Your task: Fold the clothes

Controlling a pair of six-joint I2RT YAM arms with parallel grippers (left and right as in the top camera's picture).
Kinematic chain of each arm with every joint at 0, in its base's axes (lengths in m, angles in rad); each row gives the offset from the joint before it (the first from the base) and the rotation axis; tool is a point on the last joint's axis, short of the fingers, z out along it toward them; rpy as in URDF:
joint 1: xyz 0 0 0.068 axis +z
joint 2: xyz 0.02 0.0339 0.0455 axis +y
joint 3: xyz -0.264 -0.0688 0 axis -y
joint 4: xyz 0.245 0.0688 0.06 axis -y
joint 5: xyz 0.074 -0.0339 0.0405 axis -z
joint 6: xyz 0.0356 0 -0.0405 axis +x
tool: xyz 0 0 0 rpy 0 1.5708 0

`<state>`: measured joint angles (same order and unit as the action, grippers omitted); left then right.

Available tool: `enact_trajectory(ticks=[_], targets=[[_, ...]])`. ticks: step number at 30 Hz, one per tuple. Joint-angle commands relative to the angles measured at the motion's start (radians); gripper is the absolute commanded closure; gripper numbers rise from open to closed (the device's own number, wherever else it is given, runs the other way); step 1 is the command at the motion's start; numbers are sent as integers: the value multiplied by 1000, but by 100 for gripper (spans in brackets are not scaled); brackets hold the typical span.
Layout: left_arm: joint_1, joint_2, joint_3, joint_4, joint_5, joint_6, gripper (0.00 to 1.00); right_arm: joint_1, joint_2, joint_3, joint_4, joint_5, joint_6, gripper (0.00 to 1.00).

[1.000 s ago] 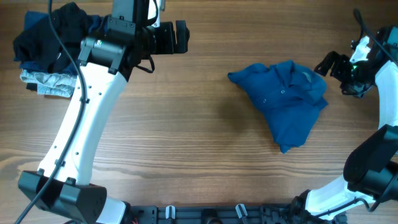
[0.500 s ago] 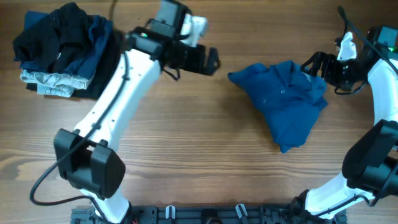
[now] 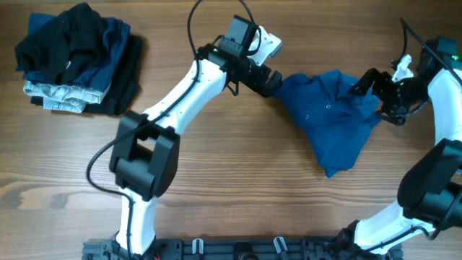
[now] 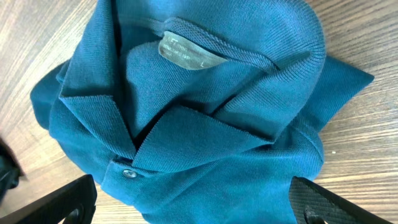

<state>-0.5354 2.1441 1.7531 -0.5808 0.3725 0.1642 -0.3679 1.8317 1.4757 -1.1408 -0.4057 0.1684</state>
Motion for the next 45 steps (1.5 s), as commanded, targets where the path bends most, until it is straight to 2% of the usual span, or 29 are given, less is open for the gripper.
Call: enact_trajectory(ticks=[1,5,6,7,8,9,10,11,17,22,29,31,33,37,39,41,42,43,44,45], targets=[[-23,39,-5,66,9,27,0,17,16,-8,-5,16,39,0],[-31,50,-5,113,-46,34,1,42,16,-48,80,17,120,1],[-22,40,-2,117,-68,1,1,43,16,-79,143,17,124,2],[-3,24,5,117,-71,-45,1,44,18,-112,209,18,124,8],[20,1,10,115,-71,-87,0,45,18,-149,277,28,123,20],[47,-29,11,113,-71,-127,0,44,18,-183,333,44,124,47],[77,-63,11,99,-69,-165,0,44,18,-215,375,48,123,83],[103,-91,11,82,-66,-181,0,44,18,-233,390,47,124,96],[213,-166,11,-100,-63,-181,0,98,19,-289,436,51,122,96],[300,-201,11,-201,-63,-180,0,235,84,-357,621,51,149,96],[443,-289,11,-218,-63,-179,0,457,219,-357,835,44,105,96],[470,-300,11,-225,-63,-169,0,505,224,-357,877,16,42,96],[494,-304,11,-229,-63,-169,0,566,224,-349,918,-26,-90,96],[524,-304,11,-229,-63,-169,0,665,214,-307,893,-98,-390,96],[527,-304,11,-229,-62,-156,0,691,184,-270,864,-102,-412,96],[527,-304,11,-229,-55,-134,0,693,134,-216,835,-109,-376,95],[526,-304,11,-228,-51,-133,0,687,100,-182,822,-108,-317,85],[526,-304,11,-229,-35,-110,0,676,62,-143,799,-109,-254,62],[526,-304,11,-229,-16,-89,0,664,23,-106,772,-109,-205,29],[526,-304,11,-228,2,-73,0,647,-33,-65,728,-108,-143,1]])
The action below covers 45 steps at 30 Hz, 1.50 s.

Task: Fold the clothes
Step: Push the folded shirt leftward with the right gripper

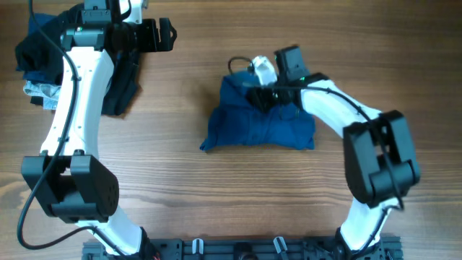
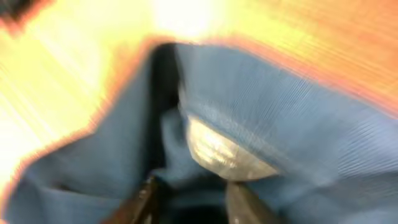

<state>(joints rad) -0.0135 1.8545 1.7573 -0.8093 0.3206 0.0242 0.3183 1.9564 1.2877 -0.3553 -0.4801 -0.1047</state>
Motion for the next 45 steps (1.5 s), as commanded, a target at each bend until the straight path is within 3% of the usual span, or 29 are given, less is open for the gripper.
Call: enact_trajectory(ticks=[1,6,9,14,15,17,18,19,21,27,36,45], targets=[[5,-14,6,-2,70,90,0,-51,-189,142,-89,-34,166,1],[5,-14,6,-21,94,183,0,-121,-305,170,-408,-34,503,0],[6,-14,6,-18,90,207,0,-118,-299,130,-665,-6,504,0],[6,-14,6,-19,90,208,0,-82,-300,-36,-727,31,501,1],[5,-14,6,-19,90,208,0,-72,-300,-75,-718,31,501,5],[5,-14,6,-19,90,208,0,-60,-300,-149,-684,31,505,28],[5,-14,6,-20,90,208,0,-58,-300,-182,-662,31,514,46],[5,-14,6,-22,90,208,0,-58,-300,-214,-637,34,525,80],[5,-14,6,-27,90,207,0,-58,-300,-275,-568,35,527,95],[4,-14,6,-38,105,204,0,-58,-299,-464,-269,193,624,96],[-59,24,6,-41,124,205,0,-58,-274,-483,101,528,655,96],[-135,91,4,-82,124,205,0,-76,1,-481,738,626,657,94]])
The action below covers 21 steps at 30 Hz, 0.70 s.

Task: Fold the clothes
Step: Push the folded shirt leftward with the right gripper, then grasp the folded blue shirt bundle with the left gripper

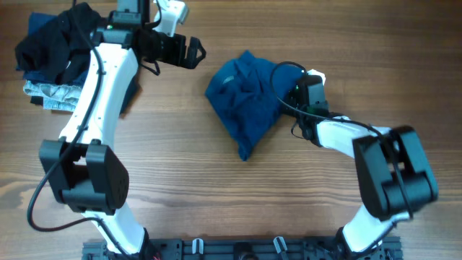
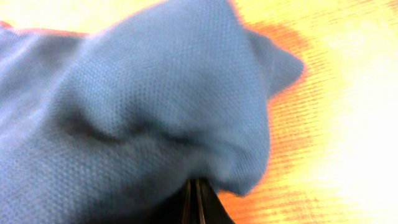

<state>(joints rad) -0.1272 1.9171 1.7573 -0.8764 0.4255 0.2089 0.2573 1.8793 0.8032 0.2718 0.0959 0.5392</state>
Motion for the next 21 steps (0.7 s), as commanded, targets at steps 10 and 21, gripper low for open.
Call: enact_trajectory(ticks=[10,21], targets=[[-28,74,-8,-59,19,24,0,-263,-21,257,-73,-643,-148,61],[-29,347,-8,135,247,58,0,-429,-224,352,-584,-785,-328,0]])
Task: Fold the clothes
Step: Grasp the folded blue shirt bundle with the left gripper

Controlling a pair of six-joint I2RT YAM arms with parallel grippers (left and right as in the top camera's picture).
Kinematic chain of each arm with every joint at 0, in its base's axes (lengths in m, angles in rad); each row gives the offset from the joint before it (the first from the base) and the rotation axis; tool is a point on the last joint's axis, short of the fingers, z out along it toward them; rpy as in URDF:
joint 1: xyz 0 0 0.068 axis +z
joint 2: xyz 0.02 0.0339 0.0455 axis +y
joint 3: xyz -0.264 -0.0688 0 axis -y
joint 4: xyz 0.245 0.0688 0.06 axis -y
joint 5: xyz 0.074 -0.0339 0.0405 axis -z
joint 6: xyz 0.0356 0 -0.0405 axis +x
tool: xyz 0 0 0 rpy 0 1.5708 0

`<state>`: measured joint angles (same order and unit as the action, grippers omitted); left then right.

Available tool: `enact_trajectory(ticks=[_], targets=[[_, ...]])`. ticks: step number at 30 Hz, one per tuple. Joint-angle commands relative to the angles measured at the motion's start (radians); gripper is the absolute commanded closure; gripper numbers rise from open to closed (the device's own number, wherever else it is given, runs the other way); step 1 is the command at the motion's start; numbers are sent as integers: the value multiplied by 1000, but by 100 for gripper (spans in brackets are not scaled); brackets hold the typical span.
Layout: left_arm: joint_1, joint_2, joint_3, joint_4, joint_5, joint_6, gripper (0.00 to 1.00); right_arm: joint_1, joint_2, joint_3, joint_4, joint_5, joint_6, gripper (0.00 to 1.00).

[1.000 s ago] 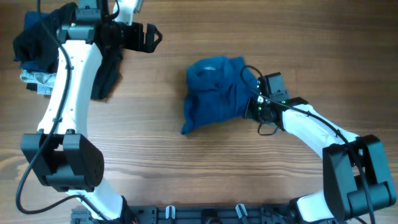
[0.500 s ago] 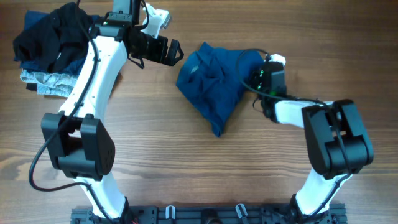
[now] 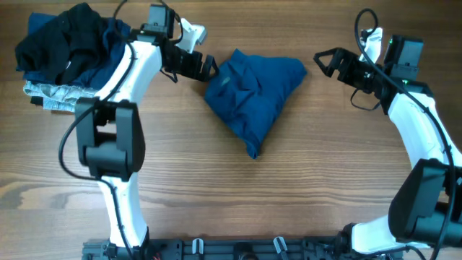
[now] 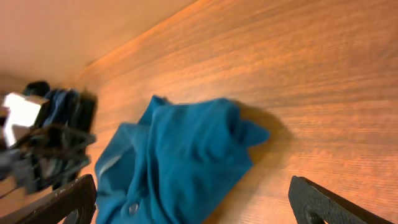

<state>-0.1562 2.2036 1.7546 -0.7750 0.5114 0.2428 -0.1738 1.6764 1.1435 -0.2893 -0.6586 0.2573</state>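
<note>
A blue polo shirt [image 3: 253, 97] lies crumpled in a rough triangle in the middle of the wooden table; the right wrist view shows it [image 4: 180, 162] too, with a button and its collar. My left gripper [image 3: 206, 68] is at the shirt's upper left edge, its fingers apart, right by the cloth. My right gripper [image 3: 336, 76] hangs to the right of the shirt, clear of it. In the wrist view this gripper [image 4: 191, 190] is wide open, with nothing between its fingers [image 4: 71, 202].
A pile of dark, blue and grey clothes [image 3: 72, 54] sits at the table's far left corner. Bare wood [image 3: 231, 195] stretches in front of the shirt to the near edge, and the arm bases stand along it.
My right gripper has let go of the shirt's right side and now stands open, farther right and apart from it. The left gripper has moved right, to the shirt's left edge.
At first the shirt lay at the right, my left gripper at its edge and the right open above its collar. Then it lay in the centre with the right gripper on it and the left near the pile. Later the right held its right side; now it is released.
</note>
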Motion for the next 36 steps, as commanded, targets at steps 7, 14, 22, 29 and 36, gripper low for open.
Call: enact_trajectory(ticks=[7,14,22,29,36], targets=[[-84,137,-5,55,266,23,0,2,-21,12,-60,-31,-44,0],[-198,163,-5,58,262,22,6,2,-21,12,-63,-31,-45,1],[-177,140,19,60,233,-147,96,2,-21,11,-64,-31,-47,0],[-44,-91,67,67,295,-317,96,2,-21,11,-64,-30,-45,0],[20,-308,67,174,225,-466,96,3,-20,10,-143,13,-48,0]])
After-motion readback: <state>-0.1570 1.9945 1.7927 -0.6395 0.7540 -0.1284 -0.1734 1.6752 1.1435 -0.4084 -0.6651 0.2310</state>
